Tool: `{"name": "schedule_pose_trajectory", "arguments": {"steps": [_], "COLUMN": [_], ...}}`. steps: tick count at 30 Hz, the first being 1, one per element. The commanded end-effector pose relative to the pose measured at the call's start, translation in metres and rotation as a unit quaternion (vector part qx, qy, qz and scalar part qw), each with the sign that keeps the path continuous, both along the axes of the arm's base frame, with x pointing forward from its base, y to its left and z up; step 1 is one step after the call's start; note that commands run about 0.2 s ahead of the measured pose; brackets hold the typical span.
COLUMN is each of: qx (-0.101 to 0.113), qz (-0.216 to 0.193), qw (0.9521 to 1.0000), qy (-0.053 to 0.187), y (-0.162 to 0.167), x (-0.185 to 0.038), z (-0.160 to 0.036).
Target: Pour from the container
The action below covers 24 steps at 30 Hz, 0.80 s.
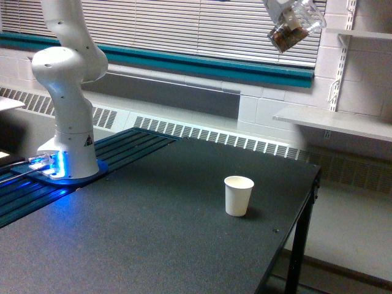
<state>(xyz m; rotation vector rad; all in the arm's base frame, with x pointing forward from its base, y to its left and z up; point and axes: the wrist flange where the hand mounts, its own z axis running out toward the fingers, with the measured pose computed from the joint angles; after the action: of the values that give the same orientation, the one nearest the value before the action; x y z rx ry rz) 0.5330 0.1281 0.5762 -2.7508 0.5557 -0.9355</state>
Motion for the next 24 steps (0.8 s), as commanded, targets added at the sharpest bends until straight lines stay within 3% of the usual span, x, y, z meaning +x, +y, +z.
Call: {"name": "schedule_pose_trajectory", "arguments": {"steps": [1, 24], "qx": [-0.001, -0.013], "qz": [-0.001, -0.015], "qw": [1.0000, 0.9998], "qy": [0.004, -0.001], "y": [-0.0002, -0.0088], "x": [0.0013, -0.0035], "z": [-0.0025, -0.0109]}}
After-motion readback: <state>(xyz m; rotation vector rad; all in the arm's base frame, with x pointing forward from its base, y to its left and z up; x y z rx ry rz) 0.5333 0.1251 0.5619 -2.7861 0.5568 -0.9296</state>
